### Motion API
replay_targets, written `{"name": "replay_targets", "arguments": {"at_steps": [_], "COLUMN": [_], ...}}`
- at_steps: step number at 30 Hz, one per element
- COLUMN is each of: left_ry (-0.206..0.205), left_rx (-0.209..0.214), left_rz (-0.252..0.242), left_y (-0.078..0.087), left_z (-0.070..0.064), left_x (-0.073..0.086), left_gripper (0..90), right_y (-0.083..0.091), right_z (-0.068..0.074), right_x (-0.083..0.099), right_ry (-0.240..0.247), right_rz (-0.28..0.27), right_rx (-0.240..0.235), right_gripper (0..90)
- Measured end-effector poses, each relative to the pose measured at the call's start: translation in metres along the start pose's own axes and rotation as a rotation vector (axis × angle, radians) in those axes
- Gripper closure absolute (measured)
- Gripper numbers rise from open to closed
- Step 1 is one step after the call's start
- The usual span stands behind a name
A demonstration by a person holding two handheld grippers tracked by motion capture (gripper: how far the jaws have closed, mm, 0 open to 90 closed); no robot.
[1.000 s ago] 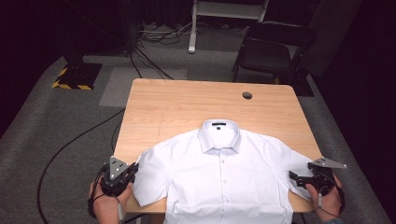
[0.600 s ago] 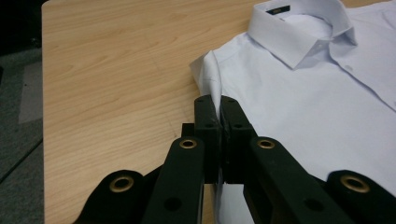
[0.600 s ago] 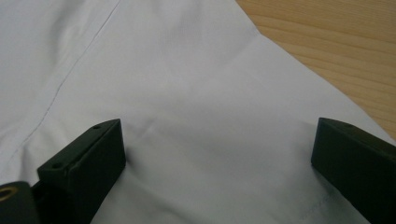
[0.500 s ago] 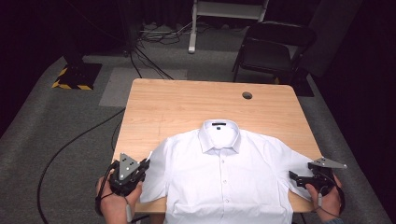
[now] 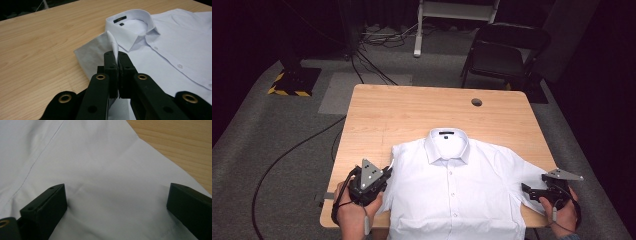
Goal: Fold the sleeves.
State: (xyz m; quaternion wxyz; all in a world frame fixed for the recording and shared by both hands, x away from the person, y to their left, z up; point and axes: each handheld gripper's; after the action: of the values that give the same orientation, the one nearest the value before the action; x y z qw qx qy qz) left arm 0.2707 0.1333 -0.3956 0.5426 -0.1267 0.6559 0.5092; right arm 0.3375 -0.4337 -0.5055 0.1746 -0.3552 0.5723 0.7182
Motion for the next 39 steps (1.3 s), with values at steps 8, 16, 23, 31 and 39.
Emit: {"name": "replay_targets", "arguments": {"at_steps": [8, 16, 23, 31, 39], "left_ry": [-0.021, -0.023, -0.04, 0.03, 0.115], "left_rx": [0.04, 0.077, 0.115, 0.253, 0.305], "left_rz": [-0.01, -0.021, -0.024, -0.098, -0.176], "left_y": [-0.011, -0.023, -0.035, -0.049, -0.049], "left_z": [-0.011, -0.02, -0.031, -0.041, -0.039], "left_x": [-0.011, -0.017, -0.025, -0.027, -0.026], "left_gripper": [87.2, 87.2, 87.2, 74.0, 41.8], "right_y": [0.0, 0.0, 0.0, 0.0, 0.0], "right_z": [0.0, 0.0, 0.0, 0.0, 0.0], "right_x": [0.0, 0.0, 0.0, 0.0, 0.0], "right_ry": [0.0, 0.0, 0.0, 0.0, 0.0], "right_rz": [0.0, 0.0, 0.0, 0.0, 0.0], "right_rx": [0.0, 0.0, 0.0, 0.0, 0.0], "right_gripper": [2.8, 2.8, 2.8, 2.8, 2.8]}}
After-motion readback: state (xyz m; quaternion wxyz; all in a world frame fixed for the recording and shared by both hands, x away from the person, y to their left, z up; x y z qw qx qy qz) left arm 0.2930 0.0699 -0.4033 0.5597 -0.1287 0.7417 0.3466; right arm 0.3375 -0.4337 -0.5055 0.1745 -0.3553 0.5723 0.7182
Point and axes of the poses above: each handheld gripper's, and its own axes: y roughly backward along the jaws, x roughly out of its underside, z roughly to its left, and after that the axes turned 7 degrees about -y, right-handed
